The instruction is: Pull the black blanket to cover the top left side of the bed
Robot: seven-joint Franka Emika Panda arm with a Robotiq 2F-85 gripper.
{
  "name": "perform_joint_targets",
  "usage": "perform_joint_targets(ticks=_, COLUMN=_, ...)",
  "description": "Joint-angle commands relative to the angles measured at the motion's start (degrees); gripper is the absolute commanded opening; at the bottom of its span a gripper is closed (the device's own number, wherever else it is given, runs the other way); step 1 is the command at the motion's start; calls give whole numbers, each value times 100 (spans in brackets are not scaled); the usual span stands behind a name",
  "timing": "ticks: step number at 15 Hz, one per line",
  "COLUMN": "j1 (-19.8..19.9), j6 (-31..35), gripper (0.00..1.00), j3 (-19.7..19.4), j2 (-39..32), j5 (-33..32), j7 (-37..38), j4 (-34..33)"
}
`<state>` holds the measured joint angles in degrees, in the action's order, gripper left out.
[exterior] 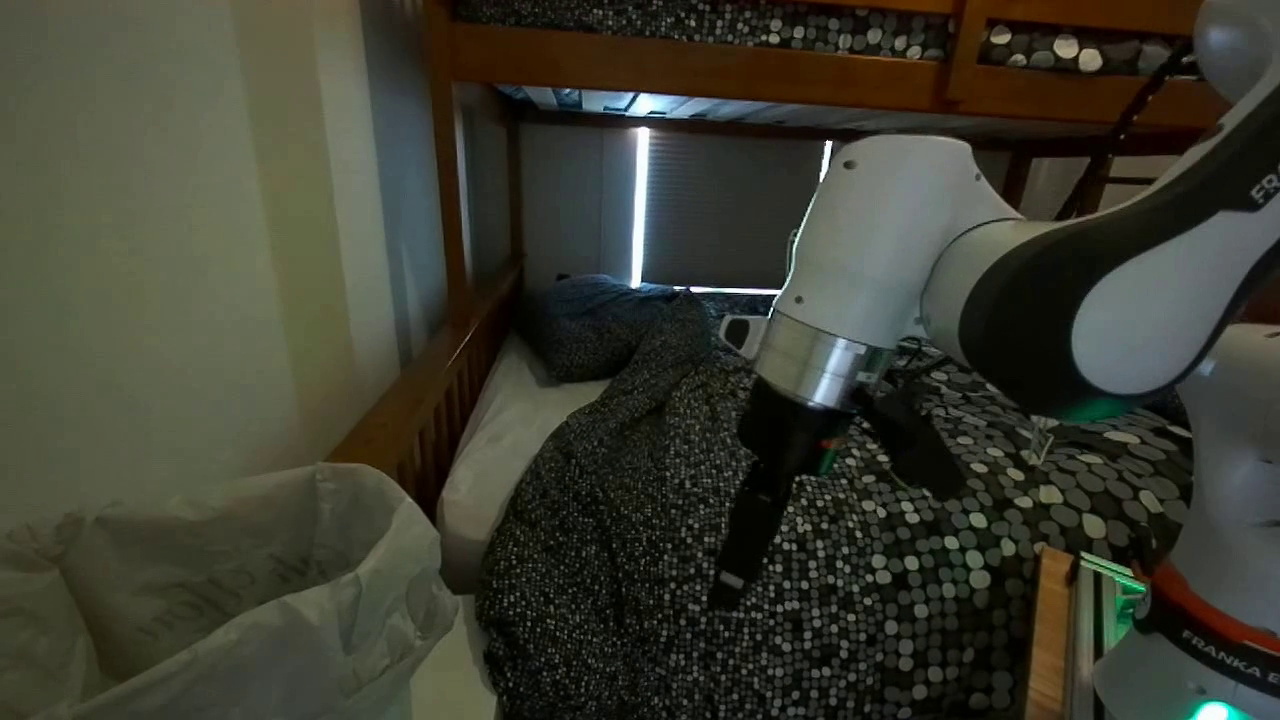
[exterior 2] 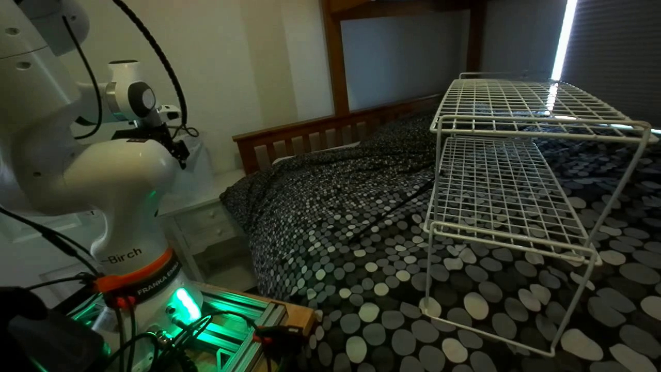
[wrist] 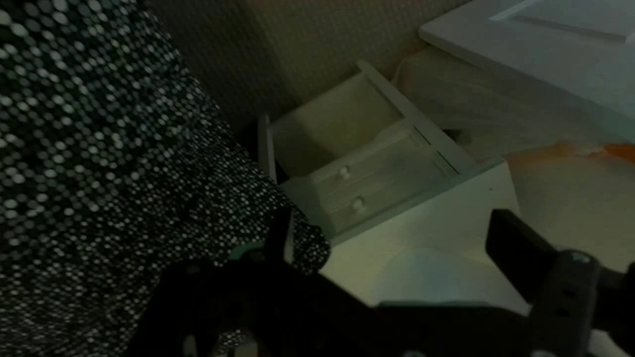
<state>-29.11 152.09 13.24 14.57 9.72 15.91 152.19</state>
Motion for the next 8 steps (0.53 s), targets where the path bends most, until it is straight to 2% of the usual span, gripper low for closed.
perform_joint_targets(ticks=1, j1=316, j6=-180, gripper=100, j3=237, j2=230, j5=139, j7=-103, j4=101)
perform_joint_targets(ticks=3, j1=353, j6=-230, gripper=100, j3=225, j2=434, j5=139, j7=-103, j4=239)
perform_joint_targets(ticks=8, j1=349, j6=-230, gripper=100, j3=252, j2=437, j5=136, j7=-93, j4=265)
